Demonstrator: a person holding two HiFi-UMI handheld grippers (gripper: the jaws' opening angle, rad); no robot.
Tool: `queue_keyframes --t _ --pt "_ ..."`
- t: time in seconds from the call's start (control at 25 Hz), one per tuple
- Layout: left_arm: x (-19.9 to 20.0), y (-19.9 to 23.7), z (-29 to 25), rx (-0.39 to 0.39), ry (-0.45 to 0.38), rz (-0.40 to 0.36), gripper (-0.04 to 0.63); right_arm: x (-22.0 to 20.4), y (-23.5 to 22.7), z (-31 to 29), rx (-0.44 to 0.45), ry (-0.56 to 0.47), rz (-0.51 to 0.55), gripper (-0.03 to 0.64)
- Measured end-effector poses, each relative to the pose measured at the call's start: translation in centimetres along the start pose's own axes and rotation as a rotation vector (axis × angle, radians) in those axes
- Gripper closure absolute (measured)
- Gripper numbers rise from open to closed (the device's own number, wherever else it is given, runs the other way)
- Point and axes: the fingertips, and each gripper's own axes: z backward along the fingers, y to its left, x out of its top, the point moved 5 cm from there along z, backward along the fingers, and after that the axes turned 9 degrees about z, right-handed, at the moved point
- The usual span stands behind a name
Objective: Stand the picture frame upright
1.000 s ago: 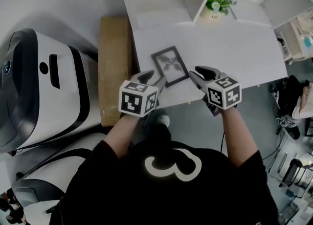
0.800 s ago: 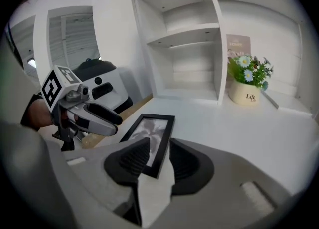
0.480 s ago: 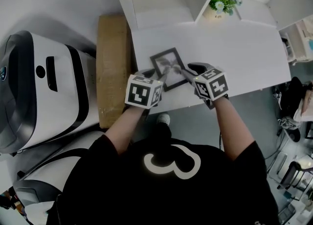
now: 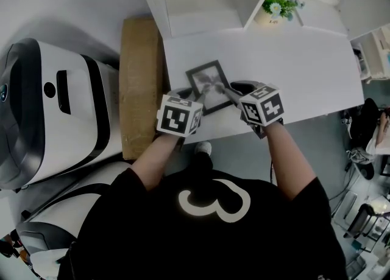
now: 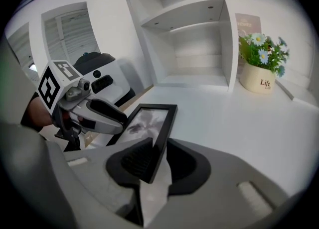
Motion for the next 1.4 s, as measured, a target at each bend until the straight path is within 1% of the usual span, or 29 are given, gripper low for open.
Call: queue_keyframes --t 0.12,0.2,0.24,0.64,0.96,1.4 --pt "-0.1 -0.2 0.0 -0.002 -0.001 0.008 0.439 -0.1 -0.1 0.1 0.015 -0.004 -0.027 0.523" --pt "-0.1 -0.3 0.0 -0.001 0.000 0.011 0.439 -0.2 0.0 0.1 0.023 -0.009 -0.036 0.536" --pt "-0.2 -0.4 0.0 0.000 0.001 0.012 0.439 -0.2 0.1 0.1 0.025 -0.011 -0.038 0.545" --pt "-1.8 -1.8 0.6 0.020 0.000 0.027 0.439 -1.7 1.2 1.3 0.030 -0.018 -0.041 0.545" --pt "-4.4 -4.1 1.4 0.021 0.013 0.022 0.439 -4.4 3.1 3.2 0.010 -0.030 -0.059 0.545" --pt "-8.2 -7.1 2.9 0.025 0.022 0.014 0.439 -8.1 6.1 5.8 0.007 -0.053 -0.093 0.545"
